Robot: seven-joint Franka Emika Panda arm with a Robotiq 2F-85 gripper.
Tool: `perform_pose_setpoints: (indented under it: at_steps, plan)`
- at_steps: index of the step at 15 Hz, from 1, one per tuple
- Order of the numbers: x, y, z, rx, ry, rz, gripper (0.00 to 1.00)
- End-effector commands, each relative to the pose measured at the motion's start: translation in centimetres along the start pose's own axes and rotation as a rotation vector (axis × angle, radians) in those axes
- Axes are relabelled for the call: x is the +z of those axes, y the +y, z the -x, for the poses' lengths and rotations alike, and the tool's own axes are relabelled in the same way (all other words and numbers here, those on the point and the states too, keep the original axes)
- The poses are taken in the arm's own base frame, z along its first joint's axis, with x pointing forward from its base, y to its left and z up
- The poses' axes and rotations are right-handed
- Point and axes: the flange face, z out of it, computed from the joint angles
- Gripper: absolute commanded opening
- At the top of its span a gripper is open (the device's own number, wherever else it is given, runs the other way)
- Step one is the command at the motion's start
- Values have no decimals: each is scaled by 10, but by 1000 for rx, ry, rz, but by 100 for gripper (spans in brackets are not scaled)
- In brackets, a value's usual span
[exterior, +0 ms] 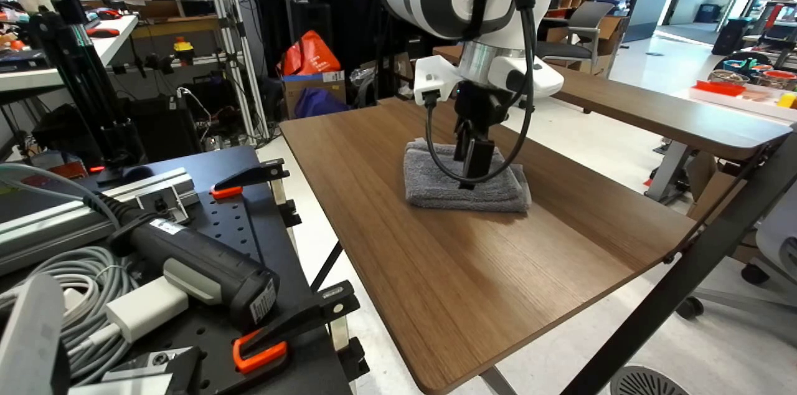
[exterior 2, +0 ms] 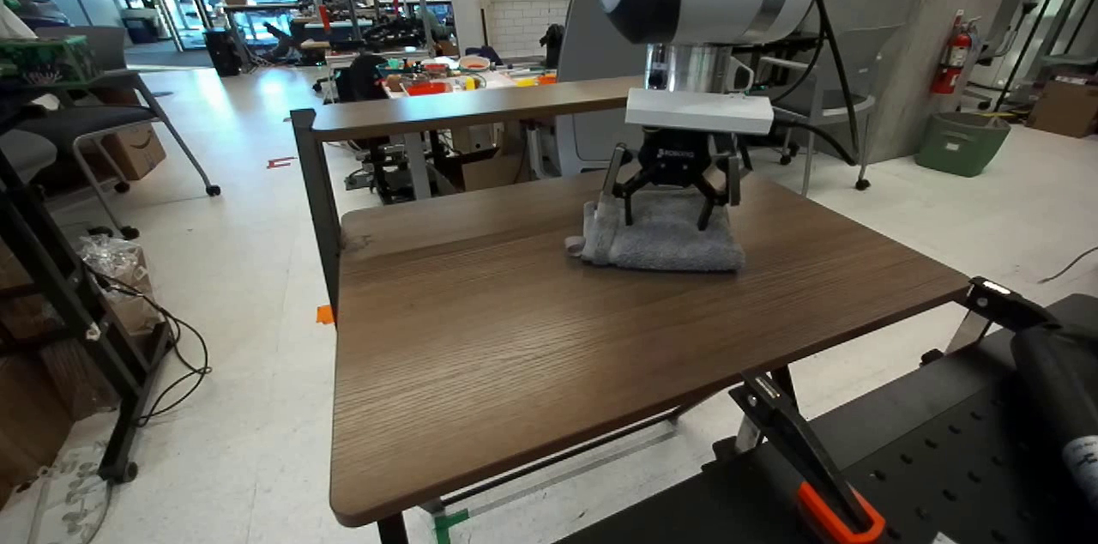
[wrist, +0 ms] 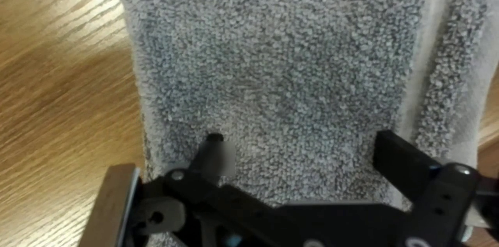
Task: Move the towel to the left
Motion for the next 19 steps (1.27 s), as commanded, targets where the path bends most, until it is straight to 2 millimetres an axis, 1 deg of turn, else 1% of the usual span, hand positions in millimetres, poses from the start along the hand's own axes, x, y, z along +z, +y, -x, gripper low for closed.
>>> perform_pose_setpoints:
  at_steps: [1,3,7,9,11,13,14,16,17,19]
  plan:
    - [5,-12,2,-14,0,-7,100]
    - [0,-16,5,-15,-6,-15,100]
    - [-32,-25,16,-25,5,-44,100]
    - [-52,-27,23,-27,4,-63,100]
    - [-79,-26,33,-40,14,-85,100]
    - [-102,-17,45,-66,3,-78,100]
    - [-76,-30,25,-47,31,-76,100]
    - [-96,-25,35,-53,21,-76,100]
    - [-101,-23,38,-54,18,-76,100]
    - [-101,-20,41,-55,13,-73,100]
